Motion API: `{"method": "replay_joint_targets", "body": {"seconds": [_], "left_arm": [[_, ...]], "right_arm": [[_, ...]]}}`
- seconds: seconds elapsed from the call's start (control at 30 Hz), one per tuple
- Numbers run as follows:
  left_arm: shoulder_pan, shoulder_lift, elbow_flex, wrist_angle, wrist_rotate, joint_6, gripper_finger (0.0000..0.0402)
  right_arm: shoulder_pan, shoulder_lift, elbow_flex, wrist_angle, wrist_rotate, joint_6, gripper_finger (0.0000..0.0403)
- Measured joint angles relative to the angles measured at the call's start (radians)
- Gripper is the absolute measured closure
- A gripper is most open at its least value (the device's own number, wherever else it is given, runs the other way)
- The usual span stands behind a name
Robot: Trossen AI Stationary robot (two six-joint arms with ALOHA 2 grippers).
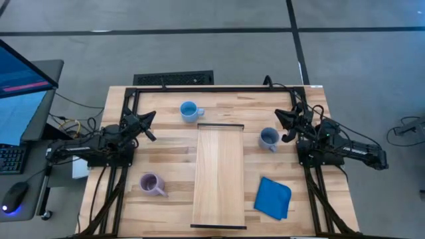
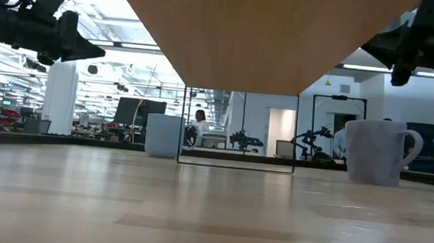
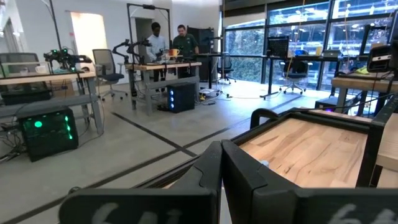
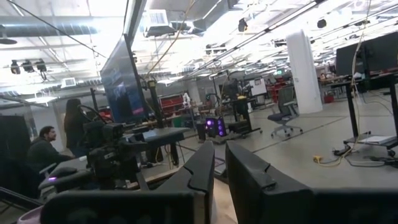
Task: Stack small to large cups/mugs on shelf
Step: Put the purple mug on the shelf
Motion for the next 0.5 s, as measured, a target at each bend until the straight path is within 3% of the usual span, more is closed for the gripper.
{"method": "replay_joint_targets", "body": {"seconds": [0.13, 0.5], "left_arm": [[0.000, 0.000, 0.000, 0.000, 0.000, 0.000, 0.0401], [0.000, 0.000, 0.000, 0.000, 0.000, 0.000, 0.0402]], "right_arm": [[0.002, 0.000, 0.000, 0.001, 0.000, 0.000, 0.0317], [0.009, 0.000, 0.000, -0.002, -0.002, 0.000, 0.0215]]}}
